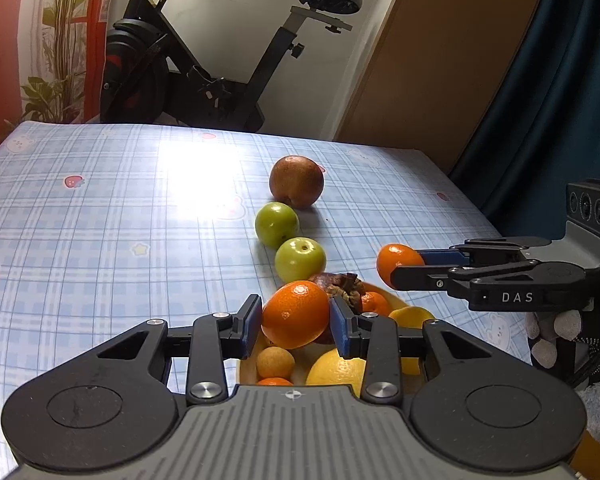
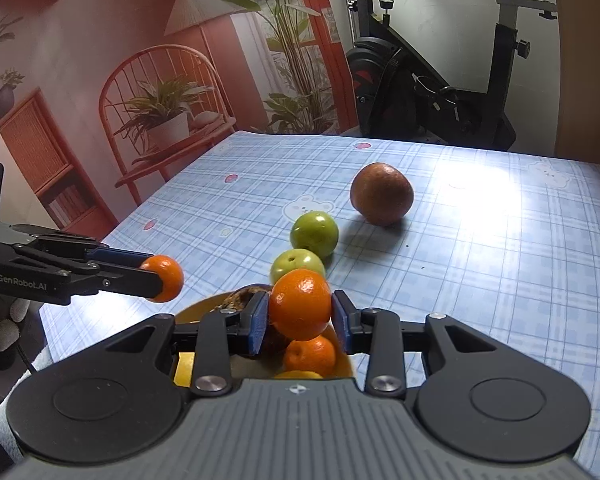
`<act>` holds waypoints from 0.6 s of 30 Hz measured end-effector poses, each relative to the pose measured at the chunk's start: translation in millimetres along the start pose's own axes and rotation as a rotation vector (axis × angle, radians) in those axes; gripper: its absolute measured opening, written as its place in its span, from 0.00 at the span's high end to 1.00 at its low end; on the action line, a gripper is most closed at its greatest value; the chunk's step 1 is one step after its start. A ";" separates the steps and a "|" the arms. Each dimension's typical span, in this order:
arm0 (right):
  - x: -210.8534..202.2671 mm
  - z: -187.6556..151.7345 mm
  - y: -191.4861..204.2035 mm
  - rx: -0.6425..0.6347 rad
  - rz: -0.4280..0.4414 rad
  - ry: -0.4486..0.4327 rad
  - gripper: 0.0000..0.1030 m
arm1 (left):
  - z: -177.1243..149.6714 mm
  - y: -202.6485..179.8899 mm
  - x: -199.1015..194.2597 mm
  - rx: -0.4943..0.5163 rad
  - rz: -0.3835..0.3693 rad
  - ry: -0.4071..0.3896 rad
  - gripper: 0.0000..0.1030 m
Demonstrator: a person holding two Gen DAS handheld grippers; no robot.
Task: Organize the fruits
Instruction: 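Carry both held tangerines over the cream plate, then lower both tangerines onto the plate and open both tools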
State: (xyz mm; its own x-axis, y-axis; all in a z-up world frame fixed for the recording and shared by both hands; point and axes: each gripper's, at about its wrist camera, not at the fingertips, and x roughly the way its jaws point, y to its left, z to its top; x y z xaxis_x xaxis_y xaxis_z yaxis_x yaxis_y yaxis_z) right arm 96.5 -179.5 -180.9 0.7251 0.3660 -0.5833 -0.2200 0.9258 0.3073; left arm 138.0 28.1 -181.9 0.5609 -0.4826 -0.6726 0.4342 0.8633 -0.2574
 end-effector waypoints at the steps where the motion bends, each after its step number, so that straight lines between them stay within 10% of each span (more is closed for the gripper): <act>1: -1.3 -2.5 3.7 -0.001 0.002 0.000 0.64 | -0.1 -0.6 0.6 0.000 -0.002 0.003 0.62; 18: 8.3 -17.6 33.5 -0.043 -0.003 0.042 0.64 | -7.3 0.4 19.1 0.042 0.023 0.079 0.62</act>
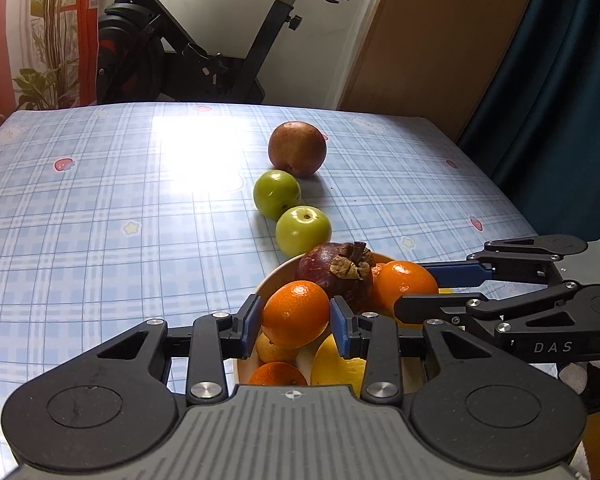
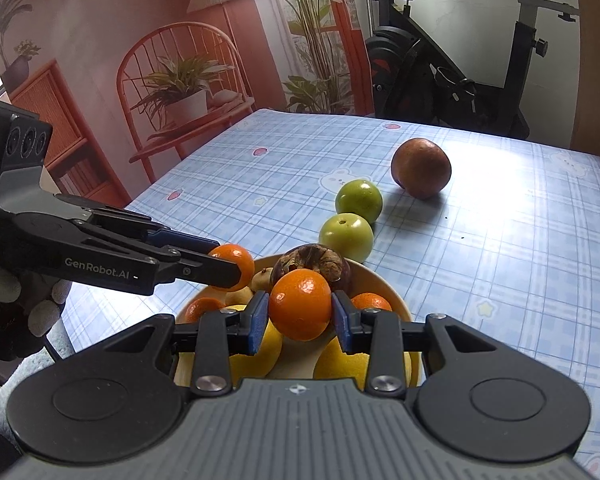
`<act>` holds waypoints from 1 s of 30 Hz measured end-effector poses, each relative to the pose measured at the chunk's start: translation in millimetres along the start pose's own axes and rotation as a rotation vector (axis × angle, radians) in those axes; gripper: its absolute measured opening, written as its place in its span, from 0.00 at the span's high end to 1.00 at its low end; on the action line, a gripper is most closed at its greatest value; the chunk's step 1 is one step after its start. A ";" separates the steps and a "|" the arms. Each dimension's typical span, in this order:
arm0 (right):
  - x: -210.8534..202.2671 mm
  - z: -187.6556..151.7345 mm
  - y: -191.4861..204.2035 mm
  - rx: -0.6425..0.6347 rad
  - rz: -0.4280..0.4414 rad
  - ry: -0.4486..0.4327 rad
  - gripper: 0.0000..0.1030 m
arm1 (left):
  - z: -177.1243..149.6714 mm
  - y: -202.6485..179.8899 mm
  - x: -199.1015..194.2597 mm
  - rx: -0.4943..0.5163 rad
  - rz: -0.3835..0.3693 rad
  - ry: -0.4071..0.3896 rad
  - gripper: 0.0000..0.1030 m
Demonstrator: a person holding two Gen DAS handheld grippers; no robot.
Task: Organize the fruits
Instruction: 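Lower both tangerines onto the plate and open both tools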
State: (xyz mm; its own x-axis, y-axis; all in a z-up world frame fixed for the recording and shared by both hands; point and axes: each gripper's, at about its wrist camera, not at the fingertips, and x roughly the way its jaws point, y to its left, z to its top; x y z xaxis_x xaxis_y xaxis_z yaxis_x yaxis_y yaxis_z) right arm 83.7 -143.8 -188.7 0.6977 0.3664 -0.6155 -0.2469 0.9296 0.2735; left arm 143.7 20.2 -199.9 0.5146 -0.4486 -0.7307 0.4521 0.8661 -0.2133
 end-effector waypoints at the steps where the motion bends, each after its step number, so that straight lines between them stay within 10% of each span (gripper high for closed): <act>1: 0.6 -0.4 0.3 -0.002 0.000 0.002 0.64 | 0.0 0.6 1.0 -0.001 -0.001 0.003 0.62; 18: -18.4 0.7 0.5 0.040 -0.076 -0.069 0.62 | 3.4 -0.1 -12.9 -0.037 -0.004 -0.042 0.62; 30: -34.0 -4.1 -1.6 0.107 -0.171 -0.136 0.62 | 2.6 -1.5 -47.1 -0.167 0.149 -0.159 0.62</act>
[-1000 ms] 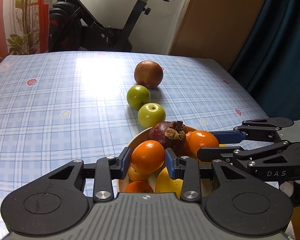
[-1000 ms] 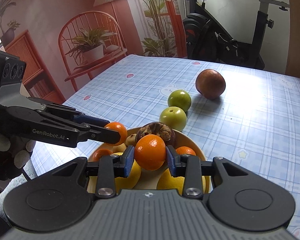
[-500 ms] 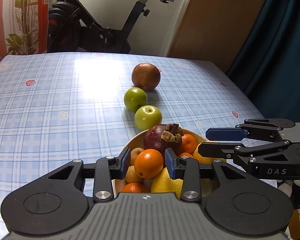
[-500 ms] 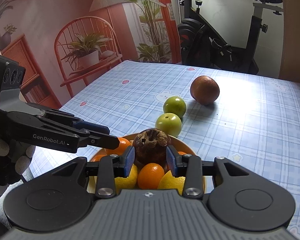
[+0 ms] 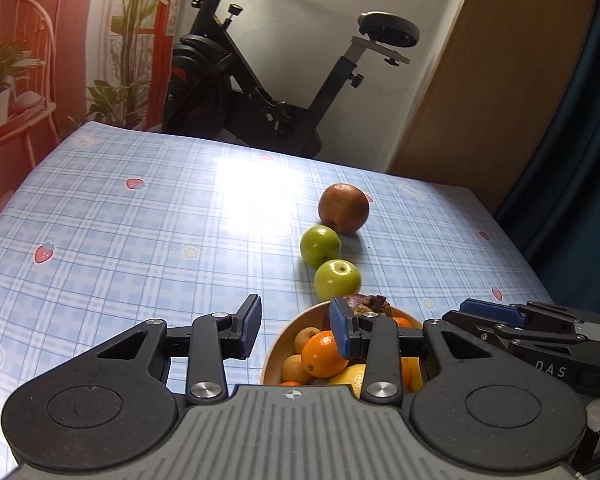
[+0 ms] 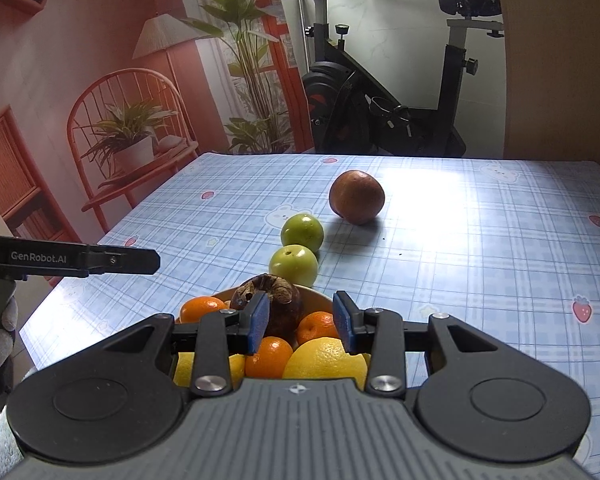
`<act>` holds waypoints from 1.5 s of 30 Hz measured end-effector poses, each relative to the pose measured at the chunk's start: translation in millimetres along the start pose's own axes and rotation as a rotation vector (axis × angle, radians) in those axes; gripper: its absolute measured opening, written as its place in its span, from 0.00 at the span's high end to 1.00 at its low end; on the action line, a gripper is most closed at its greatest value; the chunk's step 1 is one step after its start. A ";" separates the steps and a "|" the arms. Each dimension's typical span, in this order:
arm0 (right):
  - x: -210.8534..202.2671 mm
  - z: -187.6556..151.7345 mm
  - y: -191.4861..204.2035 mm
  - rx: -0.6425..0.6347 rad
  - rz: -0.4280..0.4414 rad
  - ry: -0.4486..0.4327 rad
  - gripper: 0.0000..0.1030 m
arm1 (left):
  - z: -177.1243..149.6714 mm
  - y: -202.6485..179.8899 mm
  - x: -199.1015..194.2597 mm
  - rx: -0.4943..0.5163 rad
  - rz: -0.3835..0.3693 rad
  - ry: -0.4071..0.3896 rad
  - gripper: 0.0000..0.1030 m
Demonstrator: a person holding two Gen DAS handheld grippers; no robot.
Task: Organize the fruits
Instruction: 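Lower both tangerines onto the plate and open both tools, then grasp a green apple with the left tool while the right tool grasps another green apple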
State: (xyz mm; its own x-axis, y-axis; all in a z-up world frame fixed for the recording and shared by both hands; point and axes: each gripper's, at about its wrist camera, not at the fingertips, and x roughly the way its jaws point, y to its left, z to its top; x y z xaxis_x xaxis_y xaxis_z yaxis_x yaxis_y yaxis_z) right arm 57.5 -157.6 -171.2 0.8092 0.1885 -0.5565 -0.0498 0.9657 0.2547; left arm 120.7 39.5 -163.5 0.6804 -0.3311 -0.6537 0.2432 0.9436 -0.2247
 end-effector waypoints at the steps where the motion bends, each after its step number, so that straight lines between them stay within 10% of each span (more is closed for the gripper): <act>1: -1.0 0.1 0.1 0.002 -0.005 -0.006 0.62 | 0.8 1.1 -2.6 -0.013 0.009 -0.009 0.62; 45: 58.6 35.5 -18.1 0.008 -0.001 0.048 0.62 | 30.0 34.6 -8.9 -0.022 0.151 -0.158 0.62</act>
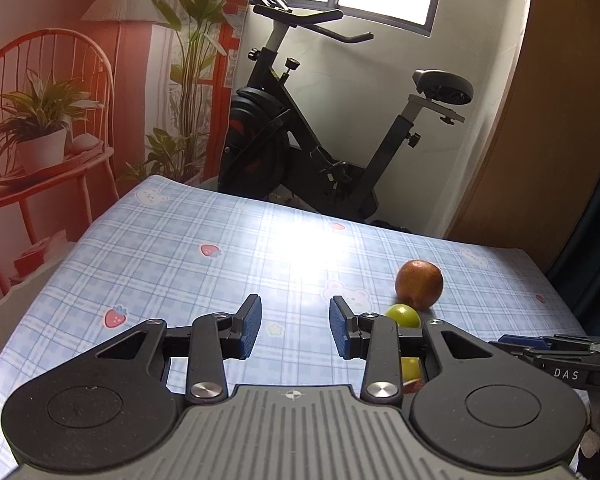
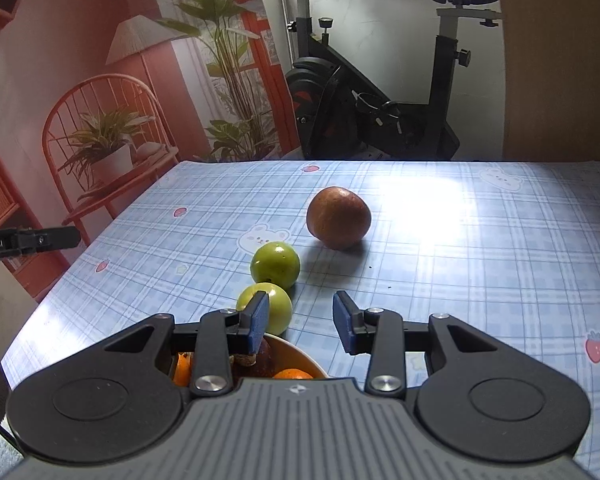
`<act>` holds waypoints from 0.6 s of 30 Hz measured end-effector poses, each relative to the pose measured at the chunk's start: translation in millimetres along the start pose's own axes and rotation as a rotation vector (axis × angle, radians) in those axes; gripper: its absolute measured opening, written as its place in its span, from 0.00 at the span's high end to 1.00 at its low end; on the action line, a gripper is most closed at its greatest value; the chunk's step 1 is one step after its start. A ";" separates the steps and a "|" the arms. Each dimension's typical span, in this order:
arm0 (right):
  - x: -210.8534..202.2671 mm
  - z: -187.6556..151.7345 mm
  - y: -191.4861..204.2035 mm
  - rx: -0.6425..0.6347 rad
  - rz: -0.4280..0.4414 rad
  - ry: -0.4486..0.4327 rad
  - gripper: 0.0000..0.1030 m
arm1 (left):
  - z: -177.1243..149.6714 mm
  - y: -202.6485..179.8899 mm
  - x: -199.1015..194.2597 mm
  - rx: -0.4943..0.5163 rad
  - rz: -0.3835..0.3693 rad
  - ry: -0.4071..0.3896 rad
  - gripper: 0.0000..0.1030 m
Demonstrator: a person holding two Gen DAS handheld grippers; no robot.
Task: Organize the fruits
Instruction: 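Grasp a green apple with the left tool while the right tool grasps another green apple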
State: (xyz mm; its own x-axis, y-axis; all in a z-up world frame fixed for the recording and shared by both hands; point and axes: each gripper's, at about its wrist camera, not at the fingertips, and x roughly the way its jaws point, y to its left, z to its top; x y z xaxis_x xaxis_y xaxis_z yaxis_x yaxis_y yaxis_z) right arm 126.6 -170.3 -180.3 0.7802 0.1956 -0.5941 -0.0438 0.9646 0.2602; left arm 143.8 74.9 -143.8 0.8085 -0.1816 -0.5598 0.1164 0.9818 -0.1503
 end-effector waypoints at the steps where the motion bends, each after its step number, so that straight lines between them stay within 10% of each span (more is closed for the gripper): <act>1: 8.0 2.6 2.1 -0.008 0.010 0.015 0.62 | 2.3 3.2 1.7 -0.004 0.005 0.000 0.62; 18: 86.2 22.8 12.3 -0.004 0.040 0.190 0.53 | 12.3 17.7 32.9 -0.014 -0.017 0.035 0.62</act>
State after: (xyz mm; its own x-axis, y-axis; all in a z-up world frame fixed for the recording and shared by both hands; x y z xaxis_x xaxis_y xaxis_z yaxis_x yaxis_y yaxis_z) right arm 207.6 -145.6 -210.9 0.6458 0.2630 -0.7167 -0.0751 0.9561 0.2832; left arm 179.5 87.0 -154.8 0.7857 -0.2000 -0.5854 0.1211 0.9777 -0.1714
